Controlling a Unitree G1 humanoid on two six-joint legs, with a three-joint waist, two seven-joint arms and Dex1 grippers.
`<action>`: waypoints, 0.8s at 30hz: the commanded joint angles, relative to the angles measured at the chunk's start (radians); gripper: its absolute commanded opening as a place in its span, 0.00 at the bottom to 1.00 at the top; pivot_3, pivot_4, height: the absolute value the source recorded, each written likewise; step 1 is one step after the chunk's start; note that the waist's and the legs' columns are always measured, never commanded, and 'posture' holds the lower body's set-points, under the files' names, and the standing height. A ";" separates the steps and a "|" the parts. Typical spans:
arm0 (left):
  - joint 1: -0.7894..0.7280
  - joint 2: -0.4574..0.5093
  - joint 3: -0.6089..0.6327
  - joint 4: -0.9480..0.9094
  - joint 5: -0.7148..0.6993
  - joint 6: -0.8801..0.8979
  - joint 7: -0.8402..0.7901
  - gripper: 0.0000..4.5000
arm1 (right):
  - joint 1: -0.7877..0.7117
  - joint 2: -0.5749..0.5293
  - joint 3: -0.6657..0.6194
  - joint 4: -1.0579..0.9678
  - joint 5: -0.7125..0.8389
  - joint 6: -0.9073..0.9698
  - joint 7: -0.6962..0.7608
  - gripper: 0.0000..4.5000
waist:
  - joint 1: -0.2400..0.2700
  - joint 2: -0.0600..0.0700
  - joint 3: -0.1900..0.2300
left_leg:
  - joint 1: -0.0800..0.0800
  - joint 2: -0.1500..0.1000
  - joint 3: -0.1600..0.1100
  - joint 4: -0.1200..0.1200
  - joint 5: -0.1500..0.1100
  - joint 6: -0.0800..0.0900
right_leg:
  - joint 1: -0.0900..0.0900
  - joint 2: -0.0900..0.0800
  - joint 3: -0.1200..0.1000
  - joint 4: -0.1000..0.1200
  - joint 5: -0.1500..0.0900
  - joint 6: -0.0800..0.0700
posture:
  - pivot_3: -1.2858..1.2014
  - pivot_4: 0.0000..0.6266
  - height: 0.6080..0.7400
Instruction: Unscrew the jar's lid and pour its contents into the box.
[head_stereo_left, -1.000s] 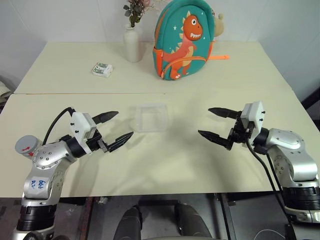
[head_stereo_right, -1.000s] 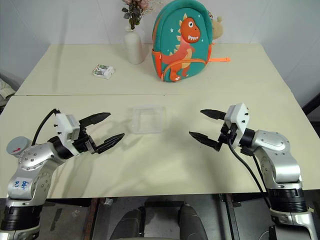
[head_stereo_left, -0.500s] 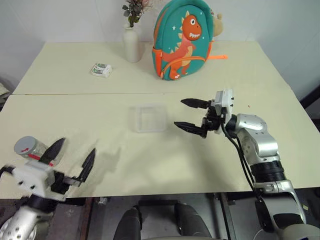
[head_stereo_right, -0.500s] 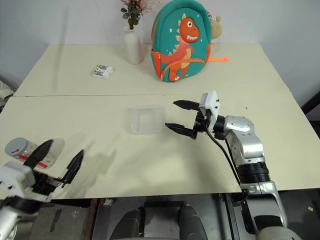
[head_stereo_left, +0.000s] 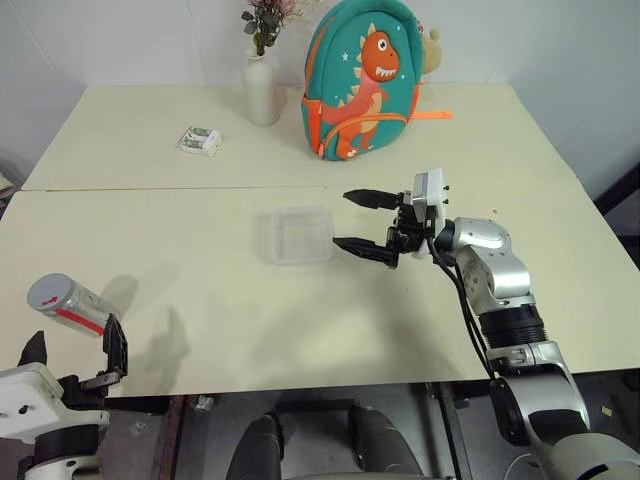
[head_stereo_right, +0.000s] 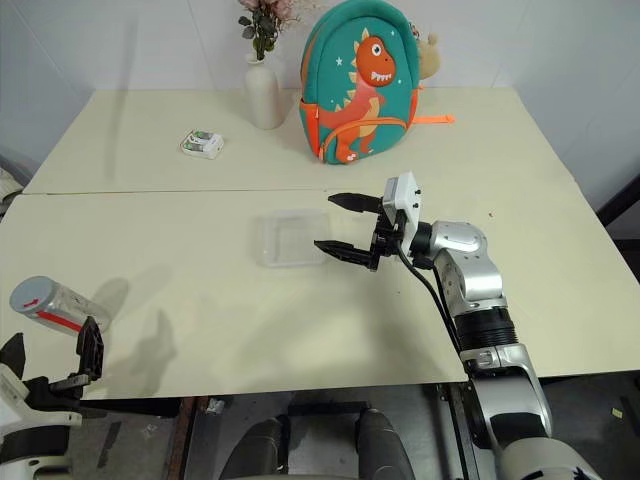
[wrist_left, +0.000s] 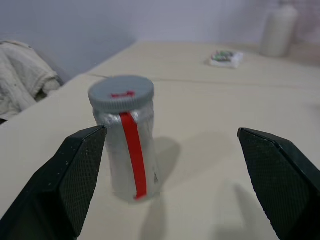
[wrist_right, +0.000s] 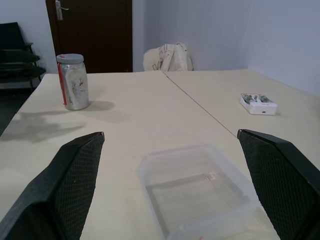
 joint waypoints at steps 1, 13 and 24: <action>-0.044 0.033 0.029 0.035 -0.007 0.000 0.034 1.00 | -0.006 0.002 -0.009 -0.051 0.011 -0.004 -0.001 1.00 | 0.001 0.000 0.000 | 0.000 0.000 0.000 0.000 -0.001 0.000 | 0.000 0.000 0.000 0.000 0.000 0.001 | 0.52 0.24 1.00; -0.226 0.133 0.049 0.199 0.029 0.019 0.113 1.00 | 0.015 -0.005 -0.023 -0.099 0.014 0.005 -0.033 1.00 | 0.001 0.000 0.000 | 0.001 0.001 0.000 0.000 -0.001 0.001 | -0.001 0.001 0.000 0.004 0.002 0.003 | 0.52 0.24 1.00; -0.314 0.209 0.050 0.311 0.034 0.046 0.121 1.00 | 0.018 -0.008 -0.025 -0.106 0.012 0.001 -0.050 1.00 | 0.002 0.000 0.000 | 0.001 0.001 0.000 0.000 -0.001 0.001 | -0.001 0.001 0.000 0.004 0.003 0.006 | 0.52 0.24 1.00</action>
